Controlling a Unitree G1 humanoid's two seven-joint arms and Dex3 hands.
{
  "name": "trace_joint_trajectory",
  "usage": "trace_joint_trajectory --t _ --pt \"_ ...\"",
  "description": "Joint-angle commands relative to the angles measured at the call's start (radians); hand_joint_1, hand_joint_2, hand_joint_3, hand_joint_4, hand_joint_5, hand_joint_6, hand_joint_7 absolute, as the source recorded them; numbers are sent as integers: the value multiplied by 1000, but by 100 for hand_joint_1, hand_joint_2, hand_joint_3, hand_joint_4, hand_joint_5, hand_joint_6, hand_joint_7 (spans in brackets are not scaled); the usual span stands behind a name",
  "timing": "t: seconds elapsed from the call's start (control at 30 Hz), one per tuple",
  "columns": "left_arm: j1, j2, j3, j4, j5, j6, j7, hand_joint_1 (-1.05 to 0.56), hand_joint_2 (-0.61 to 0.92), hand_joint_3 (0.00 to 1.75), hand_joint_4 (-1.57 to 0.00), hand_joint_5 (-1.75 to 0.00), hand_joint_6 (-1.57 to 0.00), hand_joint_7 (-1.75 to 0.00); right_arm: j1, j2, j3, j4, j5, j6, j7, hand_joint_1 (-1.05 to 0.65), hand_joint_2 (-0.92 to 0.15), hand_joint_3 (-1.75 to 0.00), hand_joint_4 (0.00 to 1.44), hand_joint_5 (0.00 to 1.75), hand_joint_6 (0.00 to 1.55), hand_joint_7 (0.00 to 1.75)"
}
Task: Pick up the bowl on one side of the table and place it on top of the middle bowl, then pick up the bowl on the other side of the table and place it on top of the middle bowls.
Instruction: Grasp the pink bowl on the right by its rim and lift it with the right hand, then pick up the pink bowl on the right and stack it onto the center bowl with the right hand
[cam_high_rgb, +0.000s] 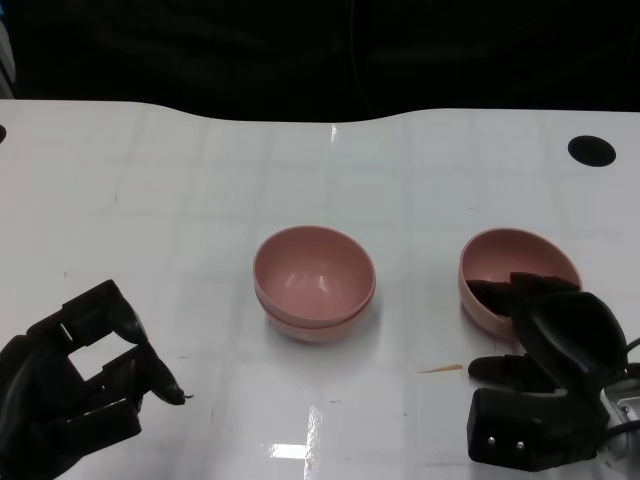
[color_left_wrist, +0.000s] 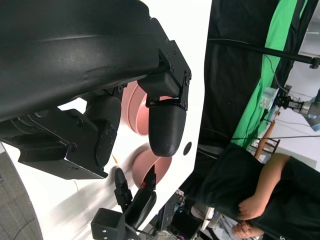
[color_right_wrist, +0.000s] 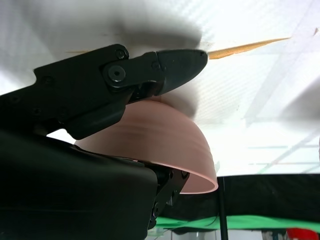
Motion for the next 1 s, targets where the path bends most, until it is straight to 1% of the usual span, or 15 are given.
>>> trace_joint_trajectory --t 0.03,0.07,0.1,0.13,0.17,0.2,0.23,0.3,0.4,0.53,0.6,0.7,0.8,0.97,1.0 --pt "4 3 7 -10 10 -8 5 23 92 140 -87 -175 -64 -175 -5 3 15 74 13 -78 -90 -26 -92 -16 86 22 90 10" --pt "3 3 5 -11 13 -7 9 23 92 140 -87 -175 -64 -175 -11 -1 17 94 22 -141 -123 -24 -92 -16 89 23 92 10" --pt "3 2 3 -13 18 -6 13 23 92 139 -87 -175 -64 -175 -18 -3 19 112 27 -192 -153 -17 -89 -32 95 90 101 55" --pt "2 1 1 -14 22 -7 16 23 92 139 -87 -175 -64 -175 -23 -4 22 125 30 -229 -175 -16 -87 -39 88 131 86 110" --pt "2 -1 0 -14 26 -7 17 23 92 139 -87 -175 -64 -175 -29 -5 25 136 31 -254 -190 -16 -86 -42 85 152 78 141" --pt "1 -3 0 -14 28 -8 17 23 92 138 -87 -175 -64 -175 -34 -6 28 144 29 -268 -197 -17 -85 -44 84 166 73 161" --pt "1 -5 0 -13 30 -9 17 23 92 138 -87 -175 -64 -175 -37 -11 32 144 27 -280 -197 -18 -84 -46 83 170 70 168" --pt "0 -8 0 -13 32 -9 16 23 92 138 -87 -175 -64 -175 -41 -22 42 130 17 -289 -191 -18 -84 -48 82 174 67 173" --pt "-1 -9 -2 -10 39 -16 10 23 92 139 -87 -175 -64 -175 -48 -47 55 99 11 -312 -165 -17 -83 -51 82 175 64 174" --pt "1 -14 -9 -15 55 -25 9 23 92 139 -88 -175 -64 -175 -49 -99 61 -17 2 -329 -92 -18 -81 -51 80 175 61 175" --pt "2 -15 -12 -19 66 -25 12 24 92 139 -88 -175 -64 -175 -45 -115 54 -70 5 -329 -59 -20 -84 -46 81 175 60 175" --pt "3 -22 -14 -24 72 -25 15 25 92 139 -88 -175 -64 -175 -42 -138 34 -156 29 -350 -5 -20 -88 -46 81 175 61 175" --pt "2 -26 -13 -24 71 -24 13 26 92 139 -88 -175 -64 -175 -36 -153 11 -243 37 -333 47 -20 -90 -47 82 175 62 175" --pt "-1 -25 -11 -19 73 -25 7 26 92 140 -89 -175 -65 -175 -69 -170 -36 -369 60 -303 161 -20 -85 -48 82 175 63 175" --pt "-2 -25 -11 -18 73 -24 7 26 92 140 -89 -175 -65 -175 -77 -170 -44 -387 64 -298 176 -20 -81 -54 83 175 64 175"
